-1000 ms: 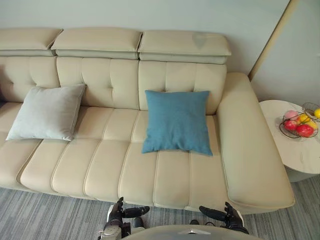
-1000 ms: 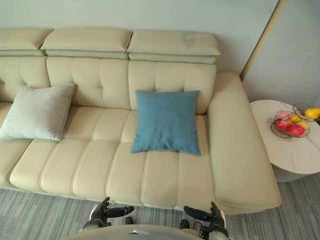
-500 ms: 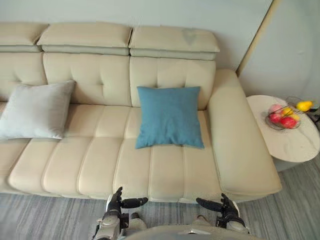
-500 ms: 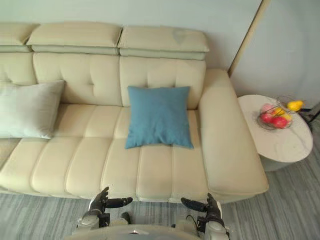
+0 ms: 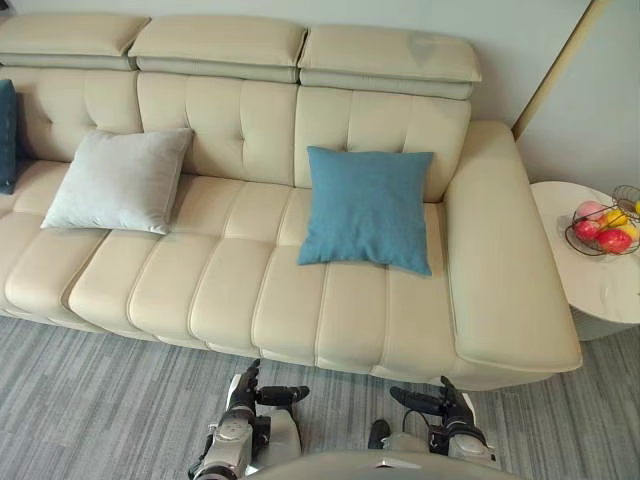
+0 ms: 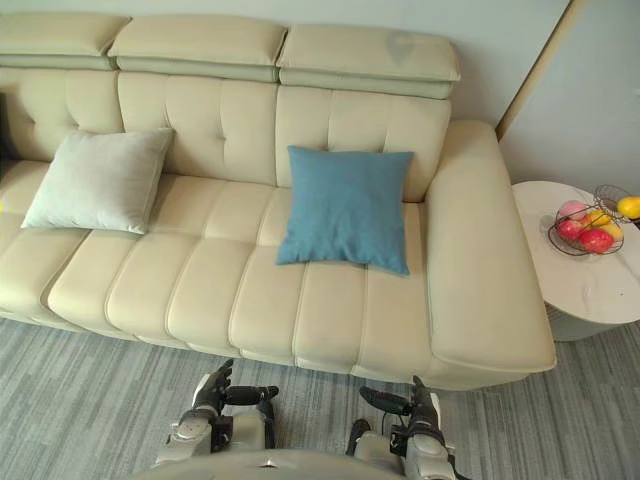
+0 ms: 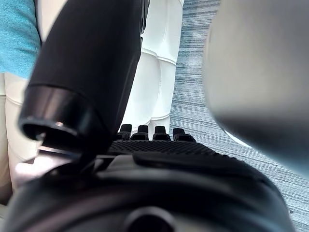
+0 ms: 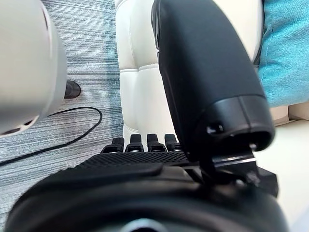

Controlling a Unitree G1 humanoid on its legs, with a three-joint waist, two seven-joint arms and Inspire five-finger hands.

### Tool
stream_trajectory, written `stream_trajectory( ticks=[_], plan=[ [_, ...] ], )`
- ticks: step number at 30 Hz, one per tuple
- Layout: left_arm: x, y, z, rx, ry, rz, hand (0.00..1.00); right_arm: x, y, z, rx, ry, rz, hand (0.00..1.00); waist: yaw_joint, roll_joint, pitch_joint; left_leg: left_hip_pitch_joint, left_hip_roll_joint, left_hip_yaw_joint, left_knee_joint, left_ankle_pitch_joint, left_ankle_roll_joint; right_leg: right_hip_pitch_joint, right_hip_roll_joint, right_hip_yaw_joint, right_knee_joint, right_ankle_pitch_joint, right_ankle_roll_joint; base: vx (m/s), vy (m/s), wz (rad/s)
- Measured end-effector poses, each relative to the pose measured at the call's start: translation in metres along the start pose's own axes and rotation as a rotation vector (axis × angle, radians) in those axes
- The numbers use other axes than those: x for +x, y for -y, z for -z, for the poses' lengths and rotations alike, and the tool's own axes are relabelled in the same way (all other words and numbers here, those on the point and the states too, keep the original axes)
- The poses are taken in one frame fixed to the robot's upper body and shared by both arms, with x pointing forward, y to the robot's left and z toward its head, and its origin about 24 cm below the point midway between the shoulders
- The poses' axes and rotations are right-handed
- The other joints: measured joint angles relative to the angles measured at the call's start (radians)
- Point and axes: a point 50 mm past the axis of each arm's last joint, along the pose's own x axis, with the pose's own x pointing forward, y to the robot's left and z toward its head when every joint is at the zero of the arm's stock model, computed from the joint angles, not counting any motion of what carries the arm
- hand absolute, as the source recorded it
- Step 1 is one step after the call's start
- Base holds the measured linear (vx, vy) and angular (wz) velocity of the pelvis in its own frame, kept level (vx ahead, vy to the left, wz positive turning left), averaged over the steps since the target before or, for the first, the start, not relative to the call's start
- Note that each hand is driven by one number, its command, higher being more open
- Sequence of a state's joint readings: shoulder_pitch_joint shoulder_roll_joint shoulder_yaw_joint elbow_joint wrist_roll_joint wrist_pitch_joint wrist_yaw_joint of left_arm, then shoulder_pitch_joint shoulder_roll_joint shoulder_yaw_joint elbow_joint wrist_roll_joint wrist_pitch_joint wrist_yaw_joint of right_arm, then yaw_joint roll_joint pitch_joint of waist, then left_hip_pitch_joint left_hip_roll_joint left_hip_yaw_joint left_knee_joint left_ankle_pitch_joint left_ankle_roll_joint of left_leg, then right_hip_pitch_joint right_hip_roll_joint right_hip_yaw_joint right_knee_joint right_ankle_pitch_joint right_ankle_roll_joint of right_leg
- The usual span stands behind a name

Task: Pick up cushions and gather them together orderly.

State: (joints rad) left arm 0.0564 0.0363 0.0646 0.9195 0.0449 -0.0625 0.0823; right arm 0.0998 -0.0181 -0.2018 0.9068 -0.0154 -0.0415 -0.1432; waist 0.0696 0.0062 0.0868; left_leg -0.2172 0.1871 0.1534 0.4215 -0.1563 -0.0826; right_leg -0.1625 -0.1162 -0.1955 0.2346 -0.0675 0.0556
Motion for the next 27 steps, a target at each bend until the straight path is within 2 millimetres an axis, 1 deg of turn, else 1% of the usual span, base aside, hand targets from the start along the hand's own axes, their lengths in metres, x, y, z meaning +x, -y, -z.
stream_trajectory(
  ticks=[1,2,3,4,5,6,7,11,13,16,18,20,22,27],
  plan=[
    [0.0,0.003,0.0,0.0,-0.001,0.006,1.0,0.0,0.003,0.001,0.011,-0.009,0.011,1.0,-0.001,0.016,-0.012,0.025,-0.005,0.0,-0.071,-0.017,-0.001,0.005,0.008,0.0,-0.023,0.017,0.013,-0.05,0.144,-0.02],
    [0.0,0.003,0.001,0.002,-0.006,0.006,1.0,0.0,-0.002,0.004,0.023,-0.023,0.004,1.0,-0.001,-0.003,-0.022,0.031,-0.021,0.012,-0.112,0.007,0.003,0.008,-0.001,0.006,-0.06,0.039,0.019,-0.02,0.136,-0.06],
    [-0.001,0.0,0.004,0.006,-0.016,-0.001,1.0,-0.002,-0.008,0.006,0.033,-0.033,-0.014,1.0,-0.002,-0.017,-0.034,0.037,-0.043,0.025,-0.158,0.033,0.011,0.013,-0.009,0.011,-0.111,0.076,0.03,-0.01,0.133,-0.06],
    [-0.001,-0.002,0.006,0.013,-0.023,-0.005,1.0,-0.003,-0.011,0.008,0.037,-0.039,-0.022,1.0,-0.009,-0.035,-0.039,0.058,-0.063,0.029,-0.198,0.054,0.018,0.036,-0.019,0.013,-0.158,0.103,0.035,0.02,0.133,-0.01],
    [-0.001,-0.003,0.008,0.015,-0.031,-0.007,1.0,-0.003,-0.011,0.01,0.037,-0.047,-0.022,1.0,-0.013,-0.034,-0.04,0.072,-0.073,0.03,-0.221,0.064,0.022,0.05,-0.024,0.014,-0.179,0.114,0.038,0.04,0.075,0.04],
    [-0.002,-0.003,0.012,0.017,-0.046,-0.008,1.0,-0.003,-0.009,0.013,0.05,-0.065,-0.012,1.0,-0.017,-0.036,-0.043,0.109,-0.09,0.035,-0.267,0.082,0.025,0.08,-0.033,0.014,-0.211,0.127,0.042,0.04,0.055,0.02],
    [-0.002,-0.004,0.015,0.019,-0.061,-0.01,1.0,-0.003,-0.005,0.017,0.066,-0.081,0.004,1.0,-0.018,-0.031,-0.047,0.144,-0.105,0.04,-0.313,0.099,0.029,0.103,-0.04,0.016,-0.232,0.135,0.046,0.04,0.047,-0.02],
    [-0.003,-0.007,0.023,0.026,-0.092,-0.016,1.0,-0.003,0.001,0.022,0.077,-0.108,0.025,1.0,-0.019,-0.014,-0.057,0.185,-0.119,0.051,-0.39,0.133,0.026,0.112,-0.035,0.027,-0.263,0.146,0.05,0.05,0.029,-0.08],
    [-0.004,-0.008,0.028,0.031,-0.116,-0.015,1.0,-0.002,0.004,0.024,0.073,-0.12,0.031,1.0,-0.021,-0.012,-0.057,0.204,-0.117,0.05,-0.408,0.137,0.023,0.126,-0.028,0.028,-0.273,0.146,0.048,0.08,-0.013,-0.05],
    [-0.005,-0.009,0.031,0.034,-0.131,-0.017,1.0,-0.002,0.011,0.029,0.09,-0.143,0.055,1.0,-0.023,-0.017,-0.059,0.243,-0.117,0.049,-0.429,0.137,0.023,0.165,-0.021,0.027,-0.297,0.145,0.046,0.08,-0.018,-0.03],
    [-0.005,-0.01,0.033,0.036,-0.14,-0.018,1.0,-0.002,0.014,0.03,0.087,-0.152,0.062,1.0,-0.024,-0.02,-0.062,0.248,-0.118,0.049,-0.434,0.137,0.023,0.168,-0.02,0.028,-0.3,0.145,0.045,0.05,-0.005,-0.01],
    [-0.005,-0.013,0.034,0.041,-0.145,-0.022,1.0,-0.001,0.013,0.029,0.085,-0.153,0.06,1.0,-0.029,-0.027,-0.059,0.248,-0.119,0.045,-0.435,0.137,0.023,0.169,-0.02,0.027,-0.301,0.143,0.043,0.0,0.0,0.0],
    [-0.005,-0.015,0.035,0.045,-0.153,-0.026,1.0,-0.001,0.013,0.032,0.083,-0.169,0.057,1.0,-0.032,-0.033,-0.059,0.253,-0.12,0.036,-0.435,0.137,0.023,0.178,-0.021,0.021,-0.301,0.141,0.039,0.0,-0.003,0.08],
    [-0.005,-0.017,0.036,0.048,-0.155,-0.031,1.0,-0.002,0.013,0.035,0.08,-0.184,0.056,1.0,-0.035,-0.035,-0.059,0.262,-0.12,0.031,-0.435,0.137,0.023,0.184,-0.021,0.019,-0.3,0.139,0.036,-0.01,0.002,0.03]
  ],
)
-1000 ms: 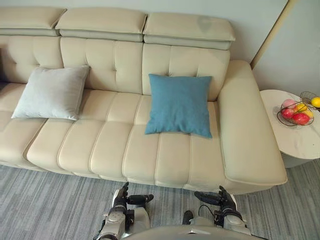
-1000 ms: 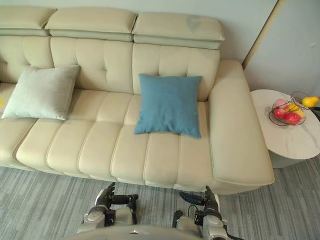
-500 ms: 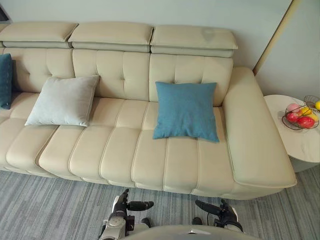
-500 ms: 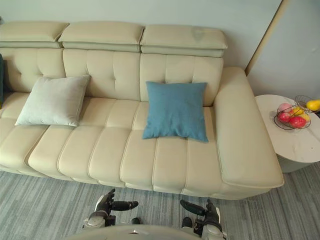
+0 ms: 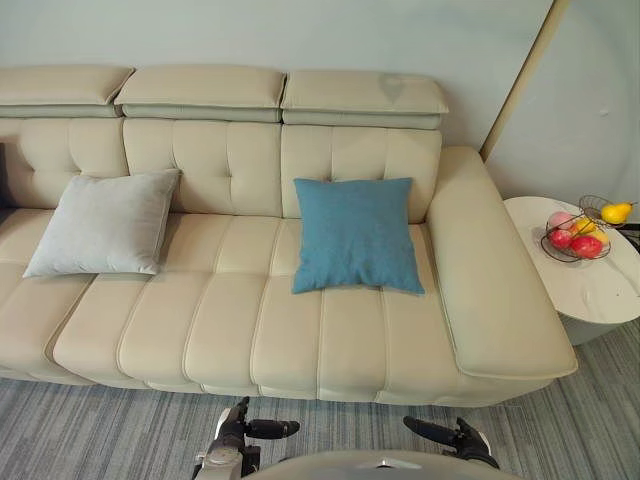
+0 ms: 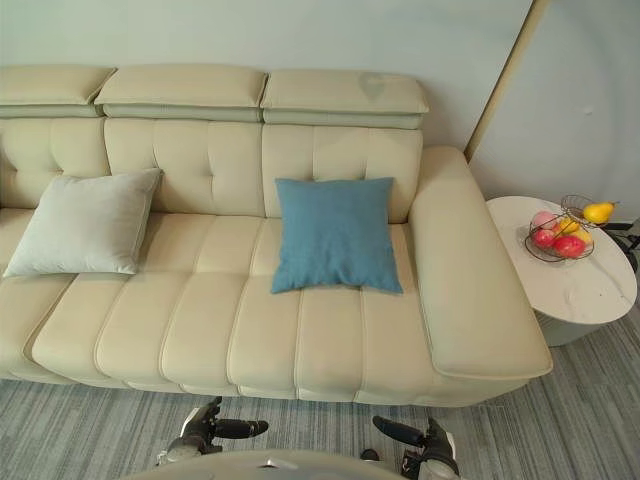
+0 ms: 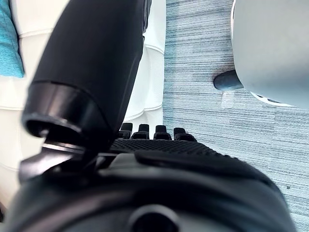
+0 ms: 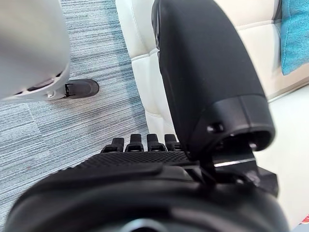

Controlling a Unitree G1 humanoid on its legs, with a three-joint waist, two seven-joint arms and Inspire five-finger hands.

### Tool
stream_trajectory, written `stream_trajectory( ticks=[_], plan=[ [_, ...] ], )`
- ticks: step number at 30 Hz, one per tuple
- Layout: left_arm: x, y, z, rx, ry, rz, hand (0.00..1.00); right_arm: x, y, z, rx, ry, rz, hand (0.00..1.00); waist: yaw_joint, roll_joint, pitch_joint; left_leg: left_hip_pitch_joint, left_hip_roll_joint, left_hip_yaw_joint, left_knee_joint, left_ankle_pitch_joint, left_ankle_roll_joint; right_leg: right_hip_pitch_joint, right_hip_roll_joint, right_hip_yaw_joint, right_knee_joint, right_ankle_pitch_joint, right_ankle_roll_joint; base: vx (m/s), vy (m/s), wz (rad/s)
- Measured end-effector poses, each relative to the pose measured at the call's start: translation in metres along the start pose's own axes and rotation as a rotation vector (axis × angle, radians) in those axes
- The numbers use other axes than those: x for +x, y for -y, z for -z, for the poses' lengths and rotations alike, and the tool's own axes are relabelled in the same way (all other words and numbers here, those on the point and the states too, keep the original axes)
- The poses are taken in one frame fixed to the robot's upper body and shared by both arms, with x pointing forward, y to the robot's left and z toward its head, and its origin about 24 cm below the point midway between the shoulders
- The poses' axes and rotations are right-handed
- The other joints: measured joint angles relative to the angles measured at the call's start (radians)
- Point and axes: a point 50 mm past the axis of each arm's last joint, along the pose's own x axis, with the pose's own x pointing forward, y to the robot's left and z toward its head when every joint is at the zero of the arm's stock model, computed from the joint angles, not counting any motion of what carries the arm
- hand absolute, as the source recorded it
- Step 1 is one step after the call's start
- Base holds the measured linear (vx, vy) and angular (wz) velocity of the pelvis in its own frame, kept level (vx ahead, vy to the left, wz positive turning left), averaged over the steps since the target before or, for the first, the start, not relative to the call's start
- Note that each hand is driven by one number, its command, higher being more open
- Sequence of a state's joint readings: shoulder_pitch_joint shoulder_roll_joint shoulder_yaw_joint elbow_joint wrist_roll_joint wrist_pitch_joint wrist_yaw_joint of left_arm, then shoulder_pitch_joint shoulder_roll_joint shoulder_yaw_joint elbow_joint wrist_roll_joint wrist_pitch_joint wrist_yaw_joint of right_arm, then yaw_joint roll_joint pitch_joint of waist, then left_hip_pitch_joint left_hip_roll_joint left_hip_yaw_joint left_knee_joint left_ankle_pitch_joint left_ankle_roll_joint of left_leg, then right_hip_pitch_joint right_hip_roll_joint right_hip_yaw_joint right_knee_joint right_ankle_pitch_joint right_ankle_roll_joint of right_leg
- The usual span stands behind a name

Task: Pick up cushions and gather them together orderly.

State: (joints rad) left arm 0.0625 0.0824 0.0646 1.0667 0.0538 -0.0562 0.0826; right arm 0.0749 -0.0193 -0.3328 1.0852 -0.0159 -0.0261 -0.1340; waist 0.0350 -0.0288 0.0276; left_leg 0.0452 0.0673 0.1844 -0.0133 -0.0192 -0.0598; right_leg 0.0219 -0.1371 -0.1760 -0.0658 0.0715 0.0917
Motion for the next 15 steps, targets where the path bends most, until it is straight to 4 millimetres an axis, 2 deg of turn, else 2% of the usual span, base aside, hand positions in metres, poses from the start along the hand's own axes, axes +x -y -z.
stream_trajectory(
  ticks=[1,2,10,15],
  plan=[
    [0.0,0.0,0.0,0.0,-0.001,-0.001,1.0,0.0,0.001,0.0,-0.001,0.0,0.002,1.0,-0.001,0.0,0.0,0.003,0.0,0.0,0.0,0.0,0.0,0.001,0.0,0.002,0.001,0.0,0.0,0.0,0.0,0.0],
    [0.0,-0.005,0.005,0.009,-0.02,-0.011,1.0,0.002,0.011,-0.001,-0.016,-0.005,0.025,1.0,-0.036,0.009,-0.009,0.025,-0.002,-0.004,-0.015,0.0,-0.001,0.024,0.002,0.005,-0.015,0.0,-0.001,0.0,0.0,0.0],
    [-0.001,-0.006,0.008,0.007,-0.028,-0.013,1.0,0.002,0.011,0.0,-0.016,-0.008,0.026,1.0,-0.036,0.007,-0.01,0.03,-0.002,-0.005,-0.015,0.0,0.0,0.028,0.002,0.004,-0.015,0.0,0.0,0.0,0.0,0.0],
    [-0.002,-0.008,0.012,-0.051,-0.041,-0.03,1.0,0.0,0.015,0.011,-0.017,-0.038,0.031,1.0,-0.037,0.01,-0.008,0.049,-0.001,-0.003,-0.018,0.0,0.0,0.039,0.002,0.004,0.0,-0.007,-0.008,0.0,0.0,0.0]
  ],
)
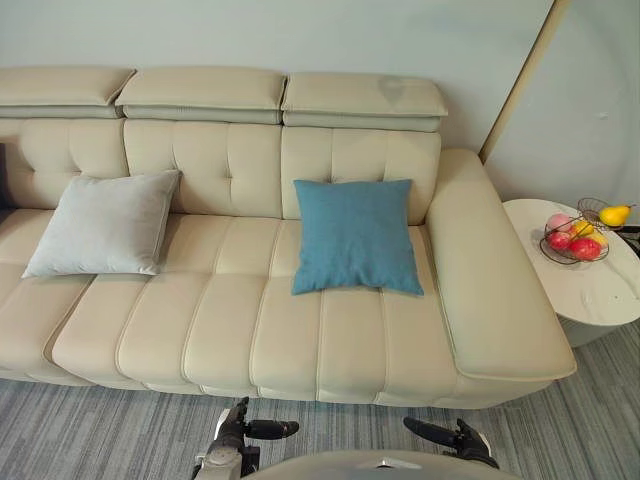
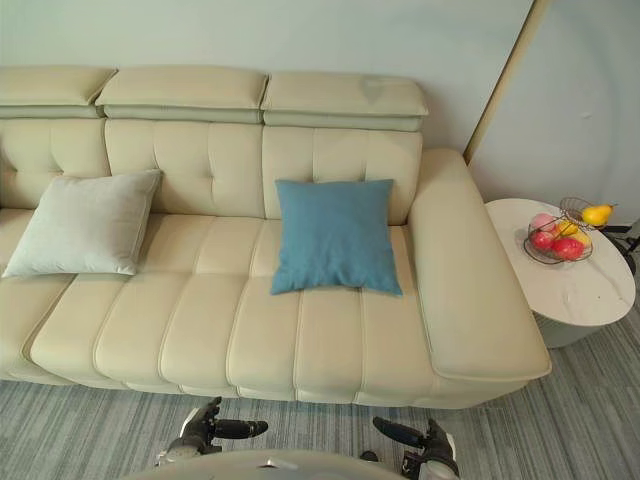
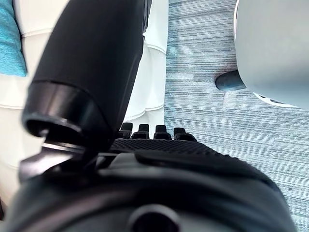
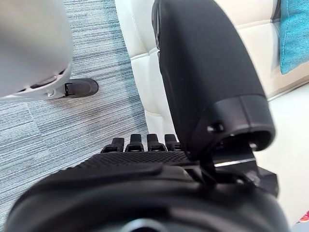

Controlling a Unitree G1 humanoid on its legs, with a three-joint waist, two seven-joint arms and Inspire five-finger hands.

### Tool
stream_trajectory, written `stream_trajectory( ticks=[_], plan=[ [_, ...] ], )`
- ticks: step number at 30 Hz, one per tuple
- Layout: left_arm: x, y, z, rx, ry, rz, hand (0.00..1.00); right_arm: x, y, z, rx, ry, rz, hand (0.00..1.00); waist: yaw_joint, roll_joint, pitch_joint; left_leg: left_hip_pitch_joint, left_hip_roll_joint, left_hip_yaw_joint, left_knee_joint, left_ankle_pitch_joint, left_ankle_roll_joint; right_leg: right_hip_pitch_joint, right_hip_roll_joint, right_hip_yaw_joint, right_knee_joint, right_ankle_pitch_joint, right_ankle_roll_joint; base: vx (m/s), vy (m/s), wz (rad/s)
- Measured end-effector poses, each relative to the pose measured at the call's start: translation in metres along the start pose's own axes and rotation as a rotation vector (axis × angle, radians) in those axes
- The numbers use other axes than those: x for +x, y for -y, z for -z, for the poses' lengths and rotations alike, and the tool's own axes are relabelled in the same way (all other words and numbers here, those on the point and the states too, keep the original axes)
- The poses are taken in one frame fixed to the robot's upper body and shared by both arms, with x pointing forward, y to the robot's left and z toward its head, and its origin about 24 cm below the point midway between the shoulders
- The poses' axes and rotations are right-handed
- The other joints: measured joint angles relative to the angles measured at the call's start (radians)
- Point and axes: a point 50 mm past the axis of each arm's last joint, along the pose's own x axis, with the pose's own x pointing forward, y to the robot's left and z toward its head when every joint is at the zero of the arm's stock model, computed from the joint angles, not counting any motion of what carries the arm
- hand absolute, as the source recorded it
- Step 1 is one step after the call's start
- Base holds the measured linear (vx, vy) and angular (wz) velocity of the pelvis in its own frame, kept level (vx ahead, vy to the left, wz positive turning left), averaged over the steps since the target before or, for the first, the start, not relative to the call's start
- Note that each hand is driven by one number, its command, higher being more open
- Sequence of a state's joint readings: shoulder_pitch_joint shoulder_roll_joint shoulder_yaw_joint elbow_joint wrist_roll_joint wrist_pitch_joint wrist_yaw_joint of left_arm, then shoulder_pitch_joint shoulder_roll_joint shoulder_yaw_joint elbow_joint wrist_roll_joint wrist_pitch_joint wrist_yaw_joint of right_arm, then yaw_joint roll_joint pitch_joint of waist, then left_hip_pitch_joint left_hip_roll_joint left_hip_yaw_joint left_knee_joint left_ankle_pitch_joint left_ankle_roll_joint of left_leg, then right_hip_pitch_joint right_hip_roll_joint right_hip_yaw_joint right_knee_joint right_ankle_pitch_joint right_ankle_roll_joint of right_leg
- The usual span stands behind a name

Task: Pick up cushions and gather them together orderly.

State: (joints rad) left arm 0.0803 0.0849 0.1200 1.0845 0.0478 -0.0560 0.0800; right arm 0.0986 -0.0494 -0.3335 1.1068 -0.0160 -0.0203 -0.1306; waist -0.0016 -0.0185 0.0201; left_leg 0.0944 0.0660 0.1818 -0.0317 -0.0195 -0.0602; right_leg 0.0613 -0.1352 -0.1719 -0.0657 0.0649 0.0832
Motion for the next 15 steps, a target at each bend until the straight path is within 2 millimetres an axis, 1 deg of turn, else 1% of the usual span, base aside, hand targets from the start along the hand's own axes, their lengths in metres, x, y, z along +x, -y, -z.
stream_trajectory(
  ticks=[2,4,5,6,7,8,9,10,13,14,15],
  plan=[
    [0.0,-0.002,0.002,-0.041,-0.007,-0.013,1.0,0.0,0.003,0.003,0.007,-0.014,0.006,1.0,-0.003,0.003,0.014,0.023,0.001,0.005,-0.002,0.0,0.0,0.013,0.0,0.005,0.017,-0.01,-0.006,-0.01,0.005,-0.03],
    [-0.001,-0.004,0.004,-0.082,-0.015,-0.028,1.0,-0.001,0.006,0.006,0.03,-0.029,0.015,1.0,-0.003,0.005,0.023,0.045,0.005,0.024,-0.006,-0.001,-0.001,0.01,0.0,0.02,0.051,-0.025,0.001,-0.05,0.013,-0.18],
    [-0.001,-0.004,0.004,-0.086,-0.016,-0.029,1.0,-0.001,0.007,0.007,0.033,-0.033,0.016,1.0,-0.003,0.006,0.025,0.048,0.006,0.027,-0.007,-0.002,-0.002,0.01,0.0,0.024,0.055,-0.029,-0.002,-0.06,0.01,-0.23],
    [-0.001,-0.004,0.005,-0.098,-0.019,-0.032,1.0,-0.001,0.008,0.01,0.032,-0.042,0.018,1.0,-0.005,0.013,0.03,0.05,0.008,0.036,-0.008,-0.004,-0.002,0.006,0.001,0.035,0.066,-0.034,0.001,-0.07,0.011,-0.23],
    [-0.001,-0.003,0.006,-0.117,-0.023,-0.033,1.0,-0.002,0.011,0.013,0.032,-0.049,0.023,1.0,-0.005,0.01,0.03,0.054,0.012,0.053,-0.008,-0.01,-0.003,-0.007,0.003,0.046,0.081,-0.039,0.004,-0.05,0.006,-0.32],
    [-0.001,-0.002,0.007,-0.133,-0.026,-0.031,1.0,-0.003,0.012,0.015,0.033,-0.051,0.026,1.0,-0.005,0.017,0.033,0.058,0.016,0.064,-0.004,-0.019,-0.014,-0.01,0.007,0.06,0.088,-0.041,0.004,-0.03,0.005,-0.35],
    [-0.001,-0.001,0.007,-0.139,-0.027,-0.031,1.0,-0.003,0.012,0.016,0.033,-0.053,0.027,1.0,-0.005,0.016,0.035,0.059,0.02,0.075,0.002,-0.023,-0.014,-0.01,0.011,0.068,0.089,-0.042,0.004,-0.01,-0.006,-0.42],
    [-0.001,-0.001,0.006,-0.141,-0.027,-0.03,1.0,-0.005,0.014,0.022,0.032,-0.07,0.033,1.0,-0.006,0.018,0.036,0.058,0.029,0.091,0.021,-0.034,-0.015,-0.016,0.019,0.087,0.095,-0.045,0.006,-0.01,-0.02,-0.52],
    [-0.001,0.002,0.004,-0.147,-0.022,-0.023,1.0,-0.007,0.018,0.027,0.075,-0.078,0.049,1.0,-0.014,0.021,0.038,0.057,0.058,0.137,0.076,-0.073,-0.028,-0.034,0.042,0.129,0.125,-0.061,-0.003,0.02,-0.042,-0.48],
    [-0.001,0.004,0.004,-0.163,-0.022,-0.022,1.0,-0.008,0.019,0.027,0.081,-0.07,0.051,1.0,-0.015,0.023,0.04,0.054,0.078,0.163,0.115,-0.099,-0.035,-0.052,0.058,0.16,0.148,-0.071,-0.009,0.06,-0.059,-0.92],
    [-0.002,0.007,0.005,-0.192,-0.029,-0.022,1.0,-0.008,0.019,0.024,0.081,-0.048,0.052,1.0,-0.013,0.024,0.039,0.05,0.1,0.202,0.175,-0.13,-0.042,-0.084,0.084,0.216,0.178,-0.079,-0.013,0.07,-0.051,-1.02]
  ],
)
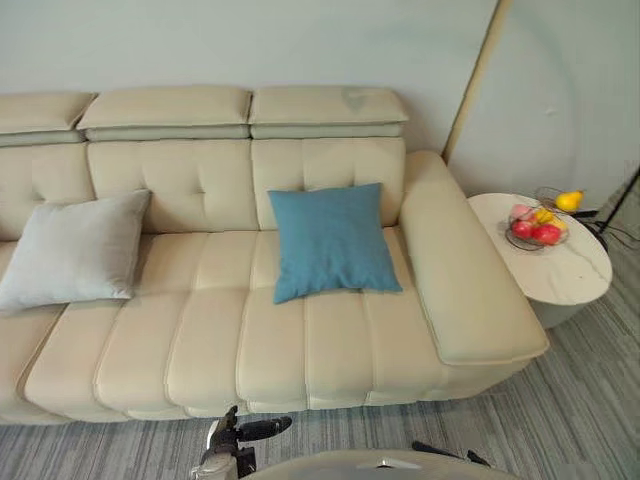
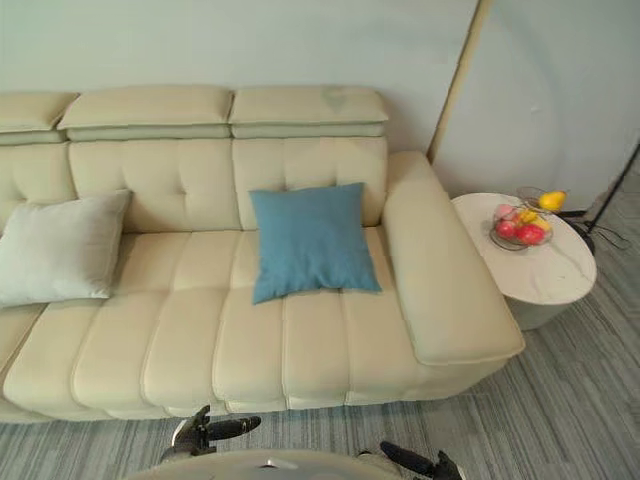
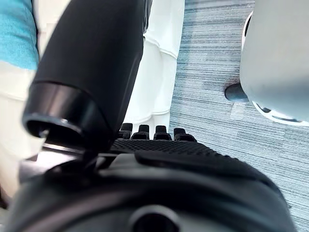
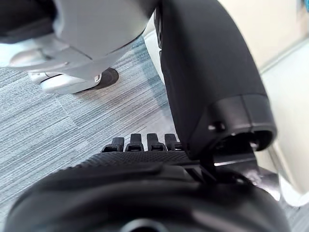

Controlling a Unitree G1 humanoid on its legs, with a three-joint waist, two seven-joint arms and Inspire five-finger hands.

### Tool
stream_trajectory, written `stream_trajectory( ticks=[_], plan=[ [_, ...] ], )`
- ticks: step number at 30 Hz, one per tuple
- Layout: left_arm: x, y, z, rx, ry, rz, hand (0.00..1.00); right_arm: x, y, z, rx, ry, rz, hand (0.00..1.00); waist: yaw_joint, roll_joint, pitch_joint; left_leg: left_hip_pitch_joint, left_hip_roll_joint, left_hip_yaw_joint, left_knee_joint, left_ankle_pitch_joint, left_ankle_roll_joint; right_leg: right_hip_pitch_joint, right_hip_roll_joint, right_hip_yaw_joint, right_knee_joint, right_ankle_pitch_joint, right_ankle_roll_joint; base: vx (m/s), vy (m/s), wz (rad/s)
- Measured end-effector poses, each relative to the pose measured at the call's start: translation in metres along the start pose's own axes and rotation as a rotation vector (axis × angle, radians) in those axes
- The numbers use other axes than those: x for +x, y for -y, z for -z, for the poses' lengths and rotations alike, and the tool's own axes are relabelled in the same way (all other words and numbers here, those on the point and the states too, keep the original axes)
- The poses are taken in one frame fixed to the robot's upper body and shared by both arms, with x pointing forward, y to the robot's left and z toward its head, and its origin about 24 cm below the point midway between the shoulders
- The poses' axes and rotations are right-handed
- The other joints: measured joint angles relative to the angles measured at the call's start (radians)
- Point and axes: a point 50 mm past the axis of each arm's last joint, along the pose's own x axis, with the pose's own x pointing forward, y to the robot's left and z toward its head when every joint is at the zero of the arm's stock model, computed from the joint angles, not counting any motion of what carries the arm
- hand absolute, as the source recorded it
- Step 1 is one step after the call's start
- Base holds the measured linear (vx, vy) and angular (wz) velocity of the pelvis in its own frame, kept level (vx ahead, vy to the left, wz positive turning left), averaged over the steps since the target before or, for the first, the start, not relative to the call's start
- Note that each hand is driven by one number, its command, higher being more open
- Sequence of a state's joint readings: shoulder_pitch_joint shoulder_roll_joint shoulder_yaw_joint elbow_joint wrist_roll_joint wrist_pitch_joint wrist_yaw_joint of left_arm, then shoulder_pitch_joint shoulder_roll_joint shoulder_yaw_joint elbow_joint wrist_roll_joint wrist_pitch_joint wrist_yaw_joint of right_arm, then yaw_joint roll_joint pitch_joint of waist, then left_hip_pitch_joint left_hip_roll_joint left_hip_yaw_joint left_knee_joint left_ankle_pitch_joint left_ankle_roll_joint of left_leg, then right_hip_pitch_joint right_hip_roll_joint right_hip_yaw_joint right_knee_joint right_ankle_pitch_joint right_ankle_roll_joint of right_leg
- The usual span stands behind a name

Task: Pick up cushions and gather them together orderly.

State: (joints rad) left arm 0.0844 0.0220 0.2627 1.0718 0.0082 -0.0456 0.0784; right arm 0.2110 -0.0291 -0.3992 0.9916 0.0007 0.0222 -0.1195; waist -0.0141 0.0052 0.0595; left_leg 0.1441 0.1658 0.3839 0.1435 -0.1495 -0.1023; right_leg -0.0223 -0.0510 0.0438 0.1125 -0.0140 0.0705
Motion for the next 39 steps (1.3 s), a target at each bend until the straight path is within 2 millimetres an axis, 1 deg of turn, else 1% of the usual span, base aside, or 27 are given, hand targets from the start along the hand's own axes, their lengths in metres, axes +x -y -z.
stream_trajectory(
  ticks=[4,6,9,10,11,12,13,14,15,16,17,18,19,20,21,22,24,25,26,27,29,30,31,35,37,38,39],
  plan=[
    [0.001,0.008,-0.008,-0.004,0.019,0.028,1.0,0.0,-0.008,-0.01,-0.018,0.035,-0.021,1.0,-0.006,-0.001,0.016,-0.027,0.009,-0.047,0.079,-0.03,0.021,-0.07,0.036,0.127,0.05,0.002,-0.001,0.07,-0.063,-1.08],
    [0.002,0.016,-0.013,-0.012,0.032,0.046,1.0,0.001,-0.007,-0.014,-0.021,0.047,-0.015,1.0,-0.013,0.012,0.023,-0.024,0.011,-0.047,0.091,-0.057,0.035,-0.104,0.057,0.179,0.067,0.009,0.006,0.02,0.03,-0.93],
    [0.004,0.027,-0.028,-0.016,0.067,0.07,1.0,0.002,-0.014,-0.023,-0.06,0.071,-0.035,1.0,-0.017,-0.004,0.051,-0.026,0.012,0.064,0.11,-0.086,0.042,-0.175,0.093,0.252,0.09,0.056,0.013,-0.06,0.066,-1.36],
    [0.004,0.026,-0.034,-0.015,0.085,0.066,1.0,0.002,-0.021,-0.03,-0.074,0.091,-0.057,1.0,-0.012,-0.022,0.065,-0.029,0.021,0.134,0.12,-0.087,0.043,-0.213,0.107,0.215,0.082,0.108,0.003,-0.15,-0.022,-1.75],
    [0.005,0.022,-0.036,-0.01,0.096,0.054,1.0,0.002,-0.029,-0.04,-0.069,0.12,-0.071,1.0,-0.011,-0.034,0.079,-0.028,0.04,0.198,0.125,-0.092,0.038,-0.236,0.097,0.077,0.058,0.123,-0.033,-0.15,-0.058,-1.62],
    [0.005,0.021,-0.038,-0.008,0.101,0.052,1.0,0.002,-0.031,-0.041,-0.066,0.123,-0.075,1.0,-0.011,-0.044,0.081,-0.027,0.039,0.215,0.124,-0.097,0.035,-0.248,0.086,-0.005,0.083,0.1,-0.049,-0.1,-0.067,-1.29],
    [0.006,0.025,-0.046,-0.004,0.118,0.06,1.0,0.002,-0.031,-0.041,-0.053,0.12,-0.069,1.0,-0.019,-0.054,0.09,-0.019,0.045,0.258,0.128,-0.103,0.027,-0.294,-0.002,-0.24,0.192,0.007,-0.121,-0.02,-0.06,-0.86],
    [0.005,0.026,-0.042,-0.005,0.107,0.062,1.0,0.002,-0.026,-0.036,-0.037,0.11,-0.039,1.0,-0.021,-0.051,0.09,0.01,0.054,0.3,0.133,-0.105,0.022,-0.288,-0.076,-0.408,0.301,-0.051,-0.165,0.01,-0.053,-0.86],
    [0.005,0.024,-0.037,-0.005,0.095,0.057,1.0,0.002,-0.024,-0.035,-0.036,0.109,-0.03,1.0,-0.021,-0.049,0.089,0.029,0.057,0.323,0.134,-0.106,0.02,-0.277,-0.094,-0.446,0.339,-0.062,-0.18,0.05,-0.084,-0.77],
    [0.004,0.02,-0.035,-0.005,0.089,0.048,1.0,0.002,-0.021,-0.033,-0.041,0.108,-0.025,1.0,-0.021,-0.052,0.088,0.052,0.052,0.347,0.134,-0.106,0.02,-0.257,-0.104,-0.459,0.356,-0.076,-0.156,0.05,-0.065,-1.06],
    [0.006,0.012,-0.037,0.005,0.095,0.029,1.0,0.003,-0.022,-0.036,-0.061,0.112,-0.032,1.0,-0.026,-0.059,0.089,0.061,0.04,0.345,0.137,-0.102,0.043,-0.258,-0.067,-0.434,0.318,-0.065,-0.16,0.02,-0.098,-1.24],
    [0.006,0.008,-0.034,0.012,0.083,0.02,1.0,0.004,-0.027,-0.042,-0.082,0.124,-0.049,1.0,-0.02,-0.045,0.087,0.043,0.044,0.342,0.129,-0.09,0.09,-0.255,-0.028,-0.402,0.24,-0.03,-0.16,-0.04,-0.11,-1.6],
    [0.006,0.012,-0.035,0.019,0.088,0.033,1.0,0.007,-0.026,-0.055,-0.101,0.141,-0.047,1.0,-0.012,-0.005,0.084,0.014,0.03,0.318,0.028,-0.081,0.133,-0.254,0.005,-0.431,0.142,-0.023,-0.178,-0.05,-0.098,-1.19],
    [0.006,0.014,-0.037,0.021,0.097,0.038,1.0,0.008,-0.025,-0.059,-0.097,0.147,-0.041,1.0,-0.014,0.002,0.092,0.015,0.023,0.319,0.007,-0.068,0.127,-0.275,-0.014,-0.45,0.218,-0.06,-0.19,-0.04,-0.046,-1.08],
    [0.007,0.013,-0.042,0.037,0.108,0.039,1.0,0.008,-0.023,-0.059,-0.092,0.143,-0.035,1.0,-0.015,-0.004,0.112,0.038,0.015,0.33,0.018,-0.066,0.033,-0.294,-0.031,-0.438,0.31,-0.113,-0.157,0.01,-0.039,-0.57],
    [0.007,0.012,-0.04,0.048,0.095,0.038,1.0,0.008,-0.024,-0.061,-0.091,0.146,-0.037,1.0,-0.018,-0.003,0.12,0.049,0.024,0.342,0.031,-0.068,0.009,-0.292,-0.02,-0.424,0.32,-0.125,-0.162,0.06,-0.2,-0.88],
    [0.007,0.006,-0.03,0.051,0.052,0.025,1.0,0.008,-0.027,-0.06,-0.087,0.145,-0.048,1.0,-0.021,-0.007,0.124,-0.02,0.165,0.339,0.367,-0.059,0.027,-0.249,0.05,-0.358,0.272,-0.128,-0.162,0.11,-0.33,-0.93],
    [0.007,0.004,-0.031,0.055,0.059,0.021,1.0,0.008,-0.027,-0.058,-0.086,0.14,-0.047,1.0,-0.023,-0.008,0.126,-0.038,0.198,0.329,0.446,-0.053,0.046,-0.234,0.066,-0.344,0.26,-0.127,-0.165,0.1,-0.269,-0.75],
    [0.007,-0.001,-0.03,0.052,0.065,0.01,1.0,0.008,-0.026,-0.054,-0.081,0.128,-0.044,1.0,-0.025,-0.009,0.129,-0.077,0.247,0.286,0.604,-0.066,0.075,-0.197,0.101,-0.308,0.235,-0.12,-0.189,0.08,-0.186,-0.82],
    [0.006,-0.003,-0.03,0.04,0.074,0.004,1.0,0.007,-0.026,-0.05,-0.078,0.115,-0.045,1.0,-0.024,-0.008,0.136,-0.112,0.261,0.225,0.734,-0.097,0.091,-0.149,0.139,-0.262,0.212,-0.115,-0.213,0.09,-0.174,-1.1],
    [0.005,-0.003,-0.027,0.033,0.078,0.0,1.0,0.007,-0.027,-0.049,-0.076,0.111,-0.046,1.0,-0.022,-0.009,0.141,-0.176,0.204,0.098,0.796,-0.131,0.061,-0.103,0.176,-0.203,0.185,-0.115,-0.232,0.1,-0.083,-1.05],
    [0.005,-0.002,-0.032,0.022,0.1,0.003,1.0,0.008,-0.026,-0.047,-0.076,0.102,-0.043,1.0,-0.017,-0.009,0.144,-0.222,0.149,0.023,0.782,-0.145,0.061,-0.076,0.2,-0.149,0.163,-0.115,-0.233,0.11,-0.035,-1.27],
    [0.005,0.0,-0.035,0.009,0.114,0.012,1.0,0.008,-0.025,-0.046,-0.063,0.091,-0.039,1.0,-0.006,-0.01,0.148,-0.275,0.086,-0.045,0.733,-0.159,0.058,-0.049,0.219,-0.096,0.136,-0.114,-0.231,0.1,-0.032,-1.31],
    [0.003,0.009,-0.041,-0.051,0.147,0.027,1.0,0.008,-0.024,-0.043,-0.06,0.085,-0.035,1.0,0.017,-0.003,0.149,-0.401,-0.051,-0.237,0.455,-0.154,0.047,-0.008,0.26,0.043,0.091,-0.11,-0.224,0.09,0.017,-1.35],
    [0.003,0.01,-0.041,-0.064,0.149,0.028,1.0,0.007,-0.022,-0.04,-0.059,0.081,-0.029,1.0,0.026,0.0,0.142,-0.427,-0.083,-0.352,0.282,-0.094,0.027,0.011,0.277,0.092,0.066,-0.109,-0.219,0.2,0.066,-1.46],
    [0.003,0.011,-0.041,-0.067,0.145,0.029,1.0,0.007,-0.021,-0.038,-0.059,0.079,-0.027,1.0,0.034,0.002,0.134,-0.431,-0.083,-0.374,0.25,-0.07,0.039,0.014,0.283,0.105,0.066,-0.109,-0.218,0.29,0.086,-1.66],
    [0.003,0.01,-0.04,-0.068,0.141,0.028,1.0,0.006,-0.019,-0.034,-0.059,0.072,-0.024,1.0,0.046,0.004,0.121,-0.423,-0.076,-0.373,0.247,-0.027,0.069,0.023,0.286,0.125,0.078,-0.106,-0.214,0.42,0.097,-1.55]
  ],
)
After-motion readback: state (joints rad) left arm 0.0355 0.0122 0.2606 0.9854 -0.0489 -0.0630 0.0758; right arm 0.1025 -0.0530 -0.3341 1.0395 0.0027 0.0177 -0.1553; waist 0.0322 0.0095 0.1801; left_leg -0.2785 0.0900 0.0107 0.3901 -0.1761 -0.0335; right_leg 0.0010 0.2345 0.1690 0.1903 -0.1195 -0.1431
